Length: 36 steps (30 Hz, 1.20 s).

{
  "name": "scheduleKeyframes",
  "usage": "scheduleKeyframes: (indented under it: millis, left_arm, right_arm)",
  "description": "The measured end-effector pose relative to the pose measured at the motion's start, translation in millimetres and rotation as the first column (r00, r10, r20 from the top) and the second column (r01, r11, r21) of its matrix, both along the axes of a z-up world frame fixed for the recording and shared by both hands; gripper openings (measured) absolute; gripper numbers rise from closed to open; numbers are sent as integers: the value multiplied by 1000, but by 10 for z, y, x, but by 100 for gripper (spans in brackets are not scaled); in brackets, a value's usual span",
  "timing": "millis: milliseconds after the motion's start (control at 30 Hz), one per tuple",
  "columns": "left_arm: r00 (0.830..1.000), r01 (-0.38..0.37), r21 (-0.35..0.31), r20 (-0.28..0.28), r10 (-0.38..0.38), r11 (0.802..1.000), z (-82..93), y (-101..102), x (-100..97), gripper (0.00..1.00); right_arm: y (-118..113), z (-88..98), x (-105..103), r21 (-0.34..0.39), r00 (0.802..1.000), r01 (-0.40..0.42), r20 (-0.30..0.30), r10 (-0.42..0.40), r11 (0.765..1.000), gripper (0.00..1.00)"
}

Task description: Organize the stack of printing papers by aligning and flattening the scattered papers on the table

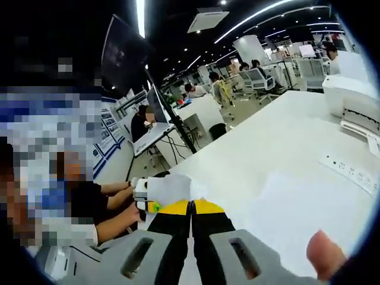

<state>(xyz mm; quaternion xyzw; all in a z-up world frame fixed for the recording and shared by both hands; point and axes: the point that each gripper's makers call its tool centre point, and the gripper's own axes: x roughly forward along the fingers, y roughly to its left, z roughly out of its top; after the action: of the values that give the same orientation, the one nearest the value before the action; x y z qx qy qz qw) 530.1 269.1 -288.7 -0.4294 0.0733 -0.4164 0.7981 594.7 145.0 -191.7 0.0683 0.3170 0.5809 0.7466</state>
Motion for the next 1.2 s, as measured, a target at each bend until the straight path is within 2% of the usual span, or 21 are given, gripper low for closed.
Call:
scheduleKeyframes:
  millis: [500, 700, 933, 1200]
  left_arm:
    - [1000, -2, -5, 2, 2, 1000, 3, 6, -3, 17]
    - [1000, -3, -10, 4, 3, 1000, 12, 12, -10, 17]
    - [1000, -5, -23, 7, 5, 1000, 28, 40, -2, 17]
    - [1000, -4, -24, 9, 4, 1000, 36, 30, -14, 17]
  right_arm:
    - [336, -38, 36, 37, 996, -22, -85, 25, 999, 0]
    - [498, -37, 132, 53, 992, -23, -123, 30, 998, 0]
    - [656, -11, 231, 60, 989, -47, -136, 55, 997, 0]
    - [822, -122, -112, 53, 986, -86, -136, 93, 995, 0]
